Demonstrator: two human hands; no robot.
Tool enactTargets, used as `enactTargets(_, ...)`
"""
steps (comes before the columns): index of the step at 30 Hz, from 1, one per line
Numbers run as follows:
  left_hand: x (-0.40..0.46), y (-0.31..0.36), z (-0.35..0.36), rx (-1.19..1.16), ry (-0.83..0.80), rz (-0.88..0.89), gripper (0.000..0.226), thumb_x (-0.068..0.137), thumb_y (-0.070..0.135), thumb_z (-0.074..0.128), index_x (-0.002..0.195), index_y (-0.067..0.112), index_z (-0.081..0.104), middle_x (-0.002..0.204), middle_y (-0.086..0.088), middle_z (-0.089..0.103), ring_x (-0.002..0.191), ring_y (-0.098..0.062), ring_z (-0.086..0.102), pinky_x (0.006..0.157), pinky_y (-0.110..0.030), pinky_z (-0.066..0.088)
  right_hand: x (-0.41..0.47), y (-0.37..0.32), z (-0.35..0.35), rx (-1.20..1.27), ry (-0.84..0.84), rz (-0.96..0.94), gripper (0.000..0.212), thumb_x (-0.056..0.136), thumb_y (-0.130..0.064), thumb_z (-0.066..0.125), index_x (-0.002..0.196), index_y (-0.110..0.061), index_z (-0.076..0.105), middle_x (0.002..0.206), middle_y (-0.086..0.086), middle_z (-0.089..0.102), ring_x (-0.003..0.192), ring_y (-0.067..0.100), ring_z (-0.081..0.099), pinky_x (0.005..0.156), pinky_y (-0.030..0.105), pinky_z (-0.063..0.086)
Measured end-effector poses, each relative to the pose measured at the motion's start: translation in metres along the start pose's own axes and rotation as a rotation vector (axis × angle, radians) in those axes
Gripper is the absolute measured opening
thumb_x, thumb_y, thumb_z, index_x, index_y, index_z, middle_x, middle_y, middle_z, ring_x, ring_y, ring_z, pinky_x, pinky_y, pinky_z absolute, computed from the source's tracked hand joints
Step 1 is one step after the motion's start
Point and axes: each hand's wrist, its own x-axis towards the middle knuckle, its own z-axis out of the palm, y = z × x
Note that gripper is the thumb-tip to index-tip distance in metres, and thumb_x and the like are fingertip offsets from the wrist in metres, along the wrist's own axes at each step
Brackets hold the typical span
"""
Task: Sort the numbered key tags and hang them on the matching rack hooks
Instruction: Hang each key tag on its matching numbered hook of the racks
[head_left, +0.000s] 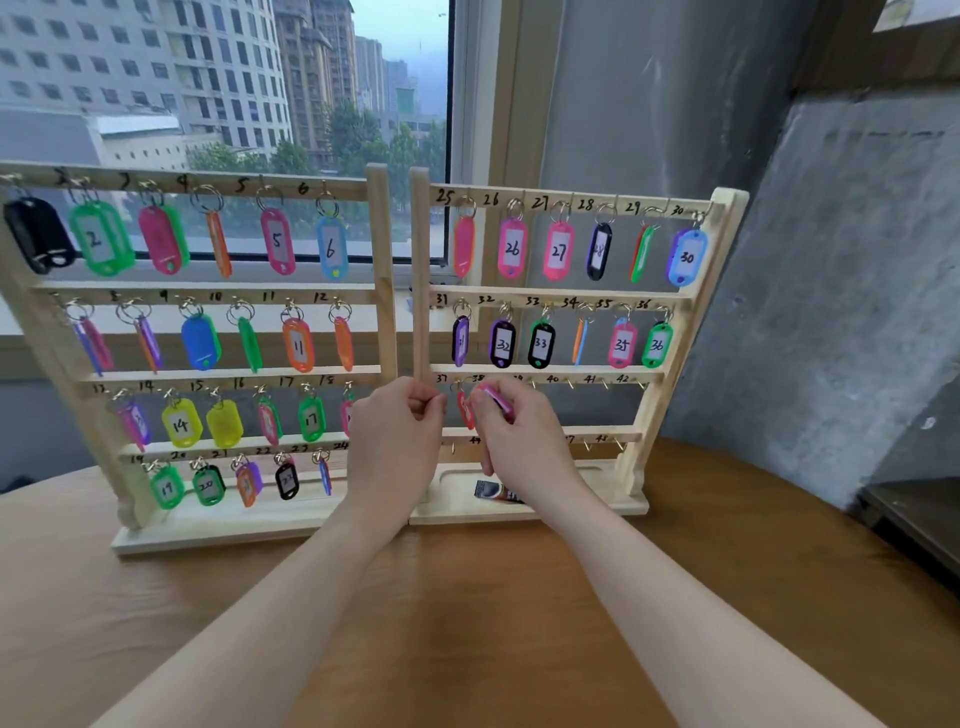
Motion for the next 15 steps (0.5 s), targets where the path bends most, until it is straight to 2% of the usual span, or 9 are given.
enactTargets(1,-0.001,-0.002,-0.001,-0.011,-0.006,-0.014,0.008,0.092,0.023,0.069,0.087,0.02,0.075,0.07,0.02,0.062,0.075,-0.004,0.063,0.08,-0.027,0.051,0.001,0.0,0.003,-0.002,0.005,0.006,0.025,0.103,-0.02,0.049,0.083,-0.013,0.063,0.056,-0.01,0.049,0.055,0.018,0.049,0.06,0.032,0.043)
enactTargets(3,-0.005,-0.005,-0.004,-0.022,-0.018,-0.02,0.01,0.092,0.022,0.07,0.083,0.024,0.072,0.071,0.021,0.063,0.079,-0.009,0.066,0.081,-0.031,0.051,0.004,0.0,0.007,-0.015,0.012,0.017,0.026,0.103,-0.021,0.049,0.083,-0.014,0.063,0.058,-0.009,0.049,0.056,0.02,0.051,0.059,0.032,0.044)
enactTargets(5,-0.01,-0.007,-0.007,-0.042,-0.031,-0.013,0.011,0.092,0.021,0.07,0.081,0.026,0.071,0.072,0.021,0.065,0.078,-0.006,0.065,0.078,-0.027,0.051,0.006,-0.001,0.012,-0.031,0.016,0.019,0.026,0.103,-0.022,0.049,0.081,-0.015,0.062,0.057,-0.007,0.05,0.056,0.021,0.052,0.059,0.033,0.044)
enactTargets(7,-0.016,-0.009,-0.01,-0.057,-0.041,-0.007,0.013,0.092,0.019,0.071,0.081,0.027,0.07,0.072,0.021,0.065,0.075,0.003,0.063,0.072,-0.017,0.048,0.006,-0.001,0.017,-0.051,0.025,0.016,0.027,0.101,-0.024,0.049,0.078,-0.015,0.06,0.059,-0.004,0.052,0.059,0.025,0.054,0.062,0.037,0.048)
enactTargets(9,-0.024,-0.013,-0.014,-0.062,-0.054,-0.005,0.013,0.092,0.019,0.071,0.082,0.027,0.071,0.073,0.021,0.066,0.076,0.005,0.062,0.072,-0.015,0.048,0.006,-0.001,0.02,-0.074,0.031,0.032,0.028,0.101,-0.026,0.049,0.076,-0.018,0.057,0.064,-0.003,0.053,0.06,0.027,0.056,0.061,0.037,0.047)
enactTargets(13,-0.04,-0.022,-0.021,-0.076,-0.089,-0.046,0.009,0.092,0.021,0.07,0.085,0.024,0.074,0.077,0.016,0.07,0.08,0.0,0.064,0.076,-0.027,0.051,0.0,-0.002,0.018,-0.085,0.004,0.137,0.029,0.105,-0.024,0.047,0.08,-0.01,0.057,0.061,0.004,0.053,0.054,0.023,0.056,0.04,0.018,0.041)
enactTargets(15,-0.05,-0.025,-0.024,-0.073,-0.116,-0.068,0.011,0.092,0.02,0.069,0.083,0.025,0.073,0.077,0.015,0.07,0.08,0.0,0.063,0.074,-0.023,0.048,-0.004,-0.001,0.016,-0.108,-0.026,0.19,0.033,0.105,-0.026,0.046,0.077,-0.009,0.051,0.057,0.005,0.051,0.048,0.021,0.057,0.039,0.018,0.039)
